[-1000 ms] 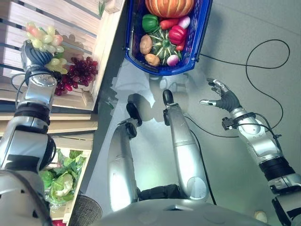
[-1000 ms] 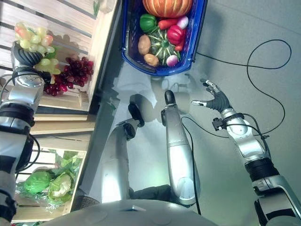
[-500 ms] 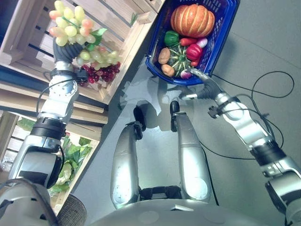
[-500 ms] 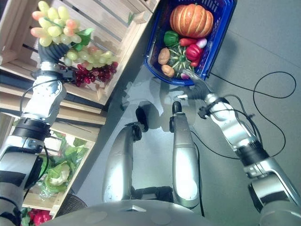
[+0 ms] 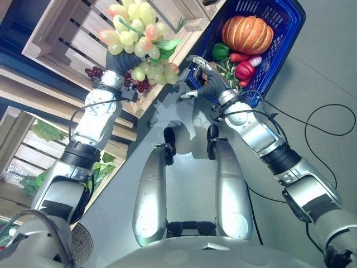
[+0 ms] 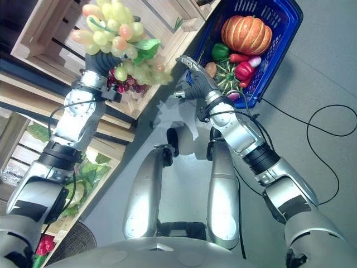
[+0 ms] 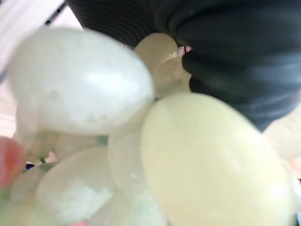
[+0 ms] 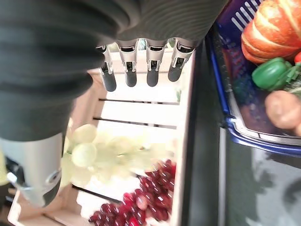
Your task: Pick up fruits and vegetables into the basket
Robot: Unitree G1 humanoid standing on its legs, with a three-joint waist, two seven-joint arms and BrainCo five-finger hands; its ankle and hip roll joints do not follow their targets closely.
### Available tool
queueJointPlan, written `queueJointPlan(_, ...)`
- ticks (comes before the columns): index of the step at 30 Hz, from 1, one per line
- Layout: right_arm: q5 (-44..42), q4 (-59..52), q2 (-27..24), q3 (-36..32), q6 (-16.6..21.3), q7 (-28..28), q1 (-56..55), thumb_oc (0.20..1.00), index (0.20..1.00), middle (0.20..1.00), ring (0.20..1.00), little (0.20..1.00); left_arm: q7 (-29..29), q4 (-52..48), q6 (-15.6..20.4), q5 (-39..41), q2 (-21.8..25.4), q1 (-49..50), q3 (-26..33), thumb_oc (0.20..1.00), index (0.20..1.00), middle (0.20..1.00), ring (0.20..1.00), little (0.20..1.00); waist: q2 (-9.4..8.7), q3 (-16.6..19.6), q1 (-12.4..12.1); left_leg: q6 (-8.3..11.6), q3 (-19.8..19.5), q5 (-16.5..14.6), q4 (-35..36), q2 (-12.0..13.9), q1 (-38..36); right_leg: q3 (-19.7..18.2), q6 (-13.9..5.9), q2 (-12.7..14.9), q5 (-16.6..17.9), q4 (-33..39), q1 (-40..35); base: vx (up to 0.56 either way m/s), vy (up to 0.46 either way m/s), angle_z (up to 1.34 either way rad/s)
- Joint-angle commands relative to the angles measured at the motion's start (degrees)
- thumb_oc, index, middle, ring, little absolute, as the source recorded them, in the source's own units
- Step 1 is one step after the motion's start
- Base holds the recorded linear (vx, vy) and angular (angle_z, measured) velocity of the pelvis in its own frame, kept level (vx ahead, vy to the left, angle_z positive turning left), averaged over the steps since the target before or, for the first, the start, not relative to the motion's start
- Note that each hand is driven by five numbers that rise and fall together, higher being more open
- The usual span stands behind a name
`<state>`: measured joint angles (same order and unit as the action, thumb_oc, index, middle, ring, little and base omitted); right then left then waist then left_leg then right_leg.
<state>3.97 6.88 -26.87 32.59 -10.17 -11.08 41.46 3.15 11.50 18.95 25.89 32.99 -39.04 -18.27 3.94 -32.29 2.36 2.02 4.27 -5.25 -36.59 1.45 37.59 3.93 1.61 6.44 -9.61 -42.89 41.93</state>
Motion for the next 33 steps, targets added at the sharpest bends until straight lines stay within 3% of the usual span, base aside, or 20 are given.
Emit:
queueJointPlan(1,-2.4,-1.0,3.2,0.6,2.8,-5.7,3.8,1.0,1.0,1.0,1.0,1.0,0.3,-7.7,5.3,0.1,-2.0,-4.3,-0.4,0.2,0.2,0.2,0.2,0.2,0.53,2.5,-0.4,-4.11,3.3,-4.9,3.5,-4.9,-2.9,2.0,-1.93,-1.3,-0.9,4.6,-3.4,0.0,0.0,0.0)
queueJointPlan(6,-4.4,0.0,6.3,1.9,5.5,-7.3,4.1,1.0,1.0,1.0,1.0,1.0,0.6,-8.8,6.4,-0.8,-4.5,-4.9,-2.7,0.2,0.2,0.2,0.2,0.2,0.58,2.5,-0.7,-4.17,3.0,-4.8,4.1,-5.3,-3.2,2.4,-2.02,-1.2,-0.8,5.2,-3.8,-0.02,-0.024,0.1)
queueJointPlan(10,-7.8,1.1,9.2,3.4,10.7,-7.5,4.1,1.0,1.0,1.0,1.0,1.0,0.5,-9.2,7.2,-0.1,-7.5,-5.3,-5.2,0.2,0.2,0.2,0.2,0.2,0.52,2.5,-1.1,-4.35,2.8,-4.8,4.3,-5.5,-2.8,2.9,-2.13,-0.9,-0.5,5.6,-3.7,-0.02,-0.032,0.04)
queueJointPlan(15,-9.5,1.2,10.9,4.4,14.0,-5.0,4.1,1.0,1.0,1.0,1.0,1.0,-0.4,-10.2,7.2,-0.6,-9.9,-5.3,-7.2,0.2,0.2,0.2,0.2,0.2,0.12,2.5,-1.5,-4.54,2.5,-4.8,4.2,-5.7,-2.5,3.6,-2.3,-0.5,-0.3,5.9,-3.9,-0.01,-0.044,0.04)
queueJointPlan(21,-9.2,0.5,10.7,4.8,13.9,-6.0,4.8,1.0,1.0,1.0,1.0,1.0,3.2,-11.1,9.6,-7.2,-10.3,-6.5,-8.9,0.2,0.2,0.2,0.2,0.2,-0.33,2.5,-1.7,-4.73,2.2,-4.8,4.0,-5.8,-2.2,4.1,-2.35,-0.5,-0.1,5.8,-3.6,-0.01,-0.045,0.02)
queueJointPlan(24,-8.3,0.5,10.1,4.8,15.2,-6.1,5.0,1.0,1.0,1.0,1.0,1.0,5.0,-11.0,9.1,-7.7,-9.9,-7.1,-8.6,0.2,0.2,0.2,0.2,0.2,-0.5,2.5,-1.7,-4.77,2.2,-4.9,4.1,-5.7,-2.2,4.3,-2.46,-0.5,-0.2,5.8,-3.7,-0.01,-0.016,0.02)
queueJointPlan(33,-4.8,-0.4,8.8,4.5,13.2,-7.7,5.3,1.0,1.0,1.0,1.0,1.0,9.8,-9.8,7.7,-10.5,-9.4,-6.3,-8.1,0.2,0.2,0.2,0.2,0.2,-0.72,2.5,-1.7,-4.65,2.1,-5.0,4.3,-5.7,-2.6,4.5,-2.56,-0.5,-0.3,6.2,-4.3,-0.01,-0.01,0.02)
